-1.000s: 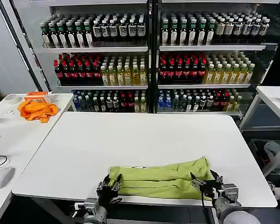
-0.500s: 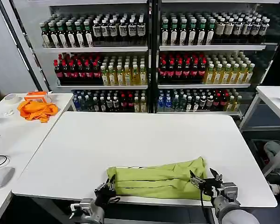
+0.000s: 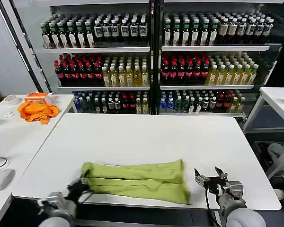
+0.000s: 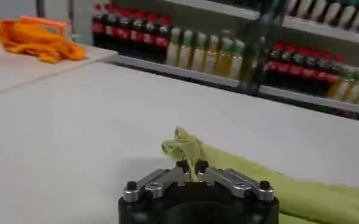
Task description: Fold and organize the clothes.
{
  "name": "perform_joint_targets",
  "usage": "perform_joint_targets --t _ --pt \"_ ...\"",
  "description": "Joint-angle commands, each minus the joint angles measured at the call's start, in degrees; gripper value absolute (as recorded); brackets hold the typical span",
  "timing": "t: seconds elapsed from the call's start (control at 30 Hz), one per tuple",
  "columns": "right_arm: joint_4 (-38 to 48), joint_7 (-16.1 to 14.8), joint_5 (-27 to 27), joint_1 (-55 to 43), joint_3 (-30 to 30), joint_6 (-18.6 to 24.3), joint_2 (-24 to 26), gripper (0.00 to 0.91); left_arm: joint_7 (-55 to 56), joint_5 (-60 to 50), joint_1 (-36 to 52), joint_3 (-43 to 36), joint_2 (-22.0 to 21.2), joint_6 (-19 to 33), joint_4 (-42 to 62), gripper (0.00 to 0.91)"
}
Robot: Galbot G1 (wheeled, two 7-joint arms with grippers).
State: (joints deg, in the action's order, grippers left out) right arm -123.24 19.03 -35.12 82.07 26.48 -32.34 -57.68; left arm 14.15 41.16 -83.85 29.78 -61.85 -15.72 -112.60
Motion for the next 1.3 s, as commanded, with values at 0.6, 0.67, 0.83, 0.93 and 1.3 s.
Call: perform_joint_targets --t 0.6,0.67,0.83,0.93,1.3 --pt "1.73 -0.36 -0.21 -1.73 -0.86 0.63 1.9 0.907 -2.96 37.54 11.08 -11.6 -6.75 -4.52 -10.23 0.02" --pt "1.85 -0.39 -0.26 -2.15 -0.87 0.62 1.95 0.907 -2.95 36.11 12.11 -14.92 -8.0 -4.44 -9.58 0.02" --pt "2.36 -0.41 -0.5 -2.84 -0.88 0.63 2.29 0.907 -2.46 33.4 13.91 -21.46 -10.22 -4.35 -7.5 0.02" --pt "2.44 -0.39 -0.57 -3.18 -0.85 0.63 2.21 0.907 -2.23 31.79 14.71 -24.06 -11.32 -4.14 -5.24 0.02" --pt "2.98 -0.35 -0.61 -4.01 -1.24 0.61 1.73 0.907 -1.54 25.99 17.39 -28.15 -13.28 -4.27 2.91 0.907"
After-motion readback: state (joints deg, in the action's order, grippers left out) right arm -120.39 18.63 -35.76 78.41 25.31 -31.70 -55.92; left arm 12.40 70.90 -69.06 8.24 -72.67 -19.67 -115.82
